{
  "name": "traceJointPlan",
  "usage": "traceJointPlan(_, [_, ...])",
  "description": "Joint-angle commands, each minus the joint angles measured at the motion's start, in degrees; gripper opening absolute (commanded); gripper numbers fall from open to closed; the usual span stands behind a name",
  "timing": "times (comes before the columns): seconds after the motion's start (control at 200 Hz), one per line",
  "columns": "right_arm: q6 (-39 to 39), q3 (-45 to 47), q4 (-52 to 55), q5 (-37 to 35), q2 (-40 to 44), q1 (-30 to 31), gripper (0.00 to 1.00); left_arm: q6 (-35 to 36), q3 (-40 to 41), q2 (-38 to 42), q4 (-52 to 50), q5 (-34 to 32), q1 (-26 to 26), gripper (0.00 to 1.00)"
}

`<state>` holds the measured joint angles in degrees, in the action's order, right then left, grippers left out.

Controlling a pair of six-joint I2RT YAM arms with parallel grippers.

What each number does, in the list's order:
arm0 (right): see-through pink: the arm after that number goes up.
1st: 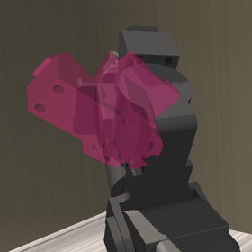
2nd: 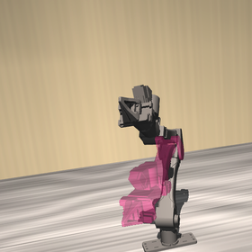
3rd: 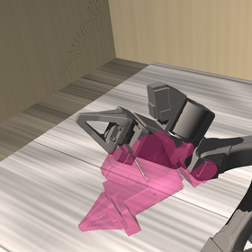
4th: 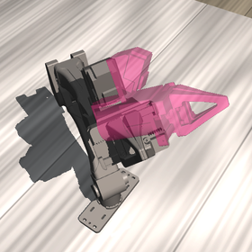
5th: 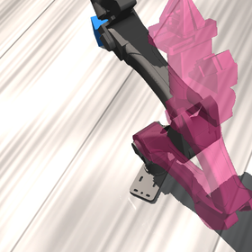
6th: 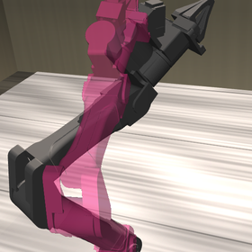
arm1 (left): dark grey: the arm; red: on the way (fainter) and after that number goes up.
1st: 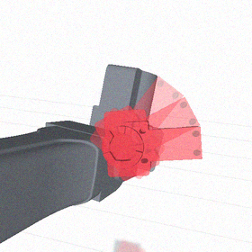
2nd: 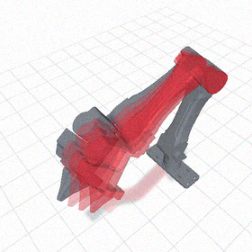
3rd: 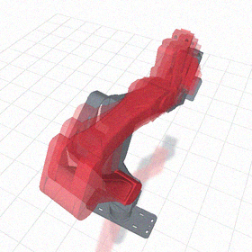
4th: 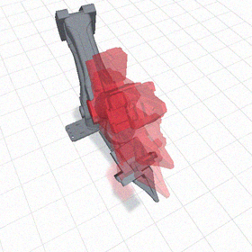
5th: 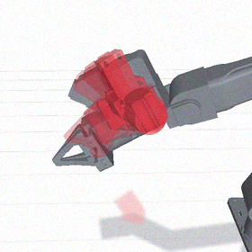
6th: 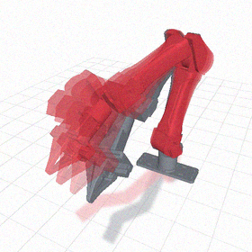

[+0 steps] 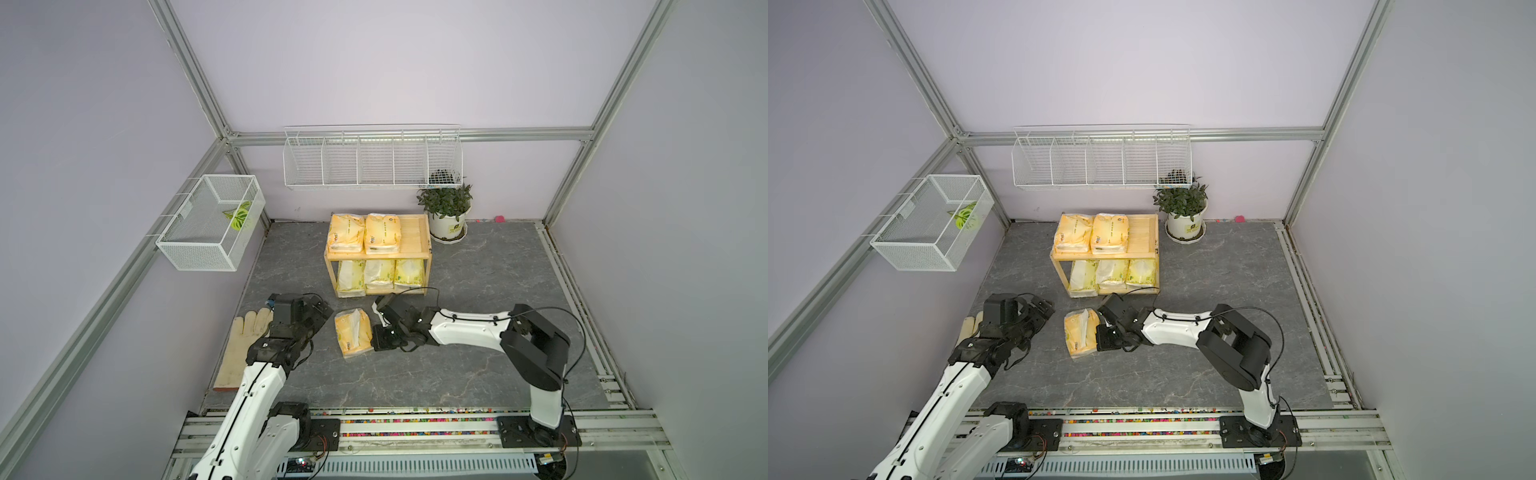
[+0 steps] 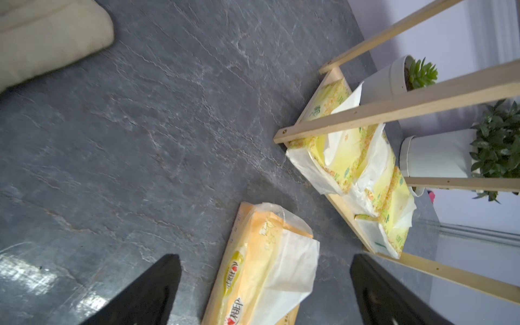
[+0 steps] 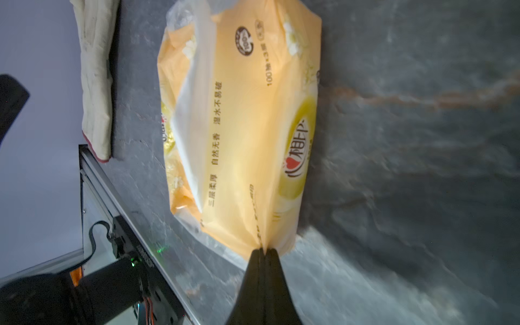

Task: Place the tissue boxes on the shelf by color
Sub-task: Move the box of tissues to the center of the board, then pick up the box of tissues from the center of the board.

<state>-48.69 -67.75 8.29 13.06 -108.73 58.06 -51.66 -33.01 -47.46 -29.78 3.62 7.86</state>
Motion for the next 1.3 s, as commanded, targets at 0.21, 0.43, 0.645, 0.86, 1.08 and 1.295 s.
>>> traceJointPlan(0.21, [-3.4, 16.9, -2.3, -3.6, 14.2, -1.0, 0.07, 3.8, 5.4, -2.5, 8.1, 11.4, 2.9, 1.00])
traceJointPlan(0.43, [-3.3, 21.8, -0.5, -3.7, 22.7, -4.5, 0.44, 2.4, 7.7, -4.9, 15.2, 11.7, 10.2, 1.00])
traceJointPlan(0.645, [-1.6, 23.4, -2.6, 2.3, 24.8, -9.6, 0.65, 1.8, 10.3, -8.8, 21.3, 12.6, 14.3, 1.00])
traceJointPlan(0.86, [-2.4, 24.0, -9.6, 10.3, 20.1, -12.3, 0.70, -0.2, 11.6, -13.0, 28.2, 12.8, 18.0, 1.00])
traceJointPlan(1.08, [-5.9, 25.4, -18.3, 13.6, 14.0, -12.3, 0.71, -0.7, 11.3, -18.8, 31.9, 12.0, 21.2, 1.00])
traceJointPlan(1.295, [-8.5, 26.0, -23.5, 15.0, 10.3, -11.8, 0.72, -1.0, 11.2, -21.2, 34.4, 11.7, 21.5, 1.00])
